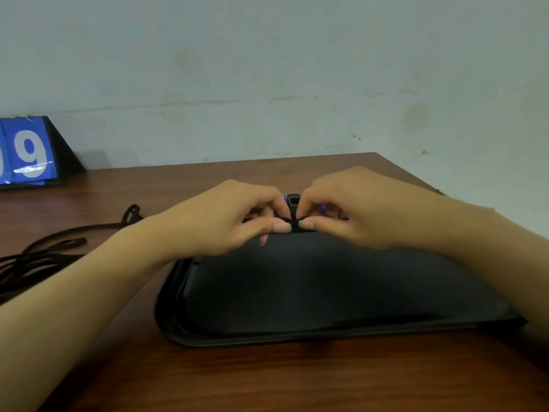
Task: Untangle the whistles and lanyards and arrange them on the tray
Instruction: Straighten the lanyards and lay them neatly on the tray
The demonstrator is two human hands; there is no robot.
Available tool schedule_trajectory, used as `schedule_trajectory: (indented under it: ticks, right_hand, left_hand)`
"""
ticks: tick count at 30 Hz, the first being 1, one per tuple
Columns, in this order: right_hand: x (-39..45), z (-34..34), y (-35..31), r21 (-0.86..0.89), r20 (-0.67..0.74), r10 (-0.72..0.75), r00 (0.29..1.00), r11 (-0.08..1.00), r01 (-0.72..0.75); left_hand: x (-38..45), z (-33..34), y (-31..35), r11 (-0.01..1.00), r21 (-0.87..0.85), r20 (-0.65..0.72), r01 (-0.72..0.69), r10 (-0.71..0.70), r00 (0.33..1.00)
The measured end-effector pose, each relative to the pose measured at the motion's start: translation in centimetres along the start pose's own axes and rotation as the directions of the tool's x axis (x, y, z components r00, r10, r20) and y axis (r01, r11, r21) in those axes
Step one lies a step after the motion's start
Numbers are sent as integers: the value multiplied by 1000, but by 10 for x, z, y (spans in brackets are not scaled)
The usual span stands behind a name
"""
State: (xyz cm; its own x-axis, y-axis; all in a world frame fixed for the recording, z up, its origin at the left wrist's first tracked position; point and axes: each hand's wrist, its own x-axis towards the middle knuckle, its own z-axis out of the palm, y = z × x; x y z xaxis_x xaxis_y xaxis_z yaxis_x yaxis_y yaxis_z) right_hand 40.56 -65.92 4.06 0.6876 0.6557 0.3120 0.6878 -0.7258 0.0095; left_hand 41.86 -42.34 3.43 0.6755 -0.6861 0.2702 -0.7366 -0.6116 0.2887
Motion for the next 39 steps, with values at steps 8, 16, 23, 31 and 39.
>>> schedule_trajectory:
  ticks: [8, 16, 23, 31, 39]
  right_hand:
    - [-6, -7, 10, -24, -20, 95, 995, 995, -95]
    - [-13, -20, 33, -60, 8, 300, 954, 952, -299]
    - [-17, -27, 54, -176, -17, 427, 904, 889, -423]
    - [-27, -32, 70, -264, 6, 568, 823, 794, -547]
    - [-36, -50, 81, -250, 31, 728, 685, 669, -700]
  left_hand:
    - [-2, -5, -3, 994, 110, 4, 2, -3, 1000]
    - [-7, -20, -28, 984, 172, -24, 55, -51, 998]
    - [-12, -33, -50, 978, 175, -15, 114, -113, 993]
    - [-20, -43, -66, 960, 185, -38, 210, -207, 978]
    - [-24, -46, -64, 947, 182, 21, 264, -272, 962]
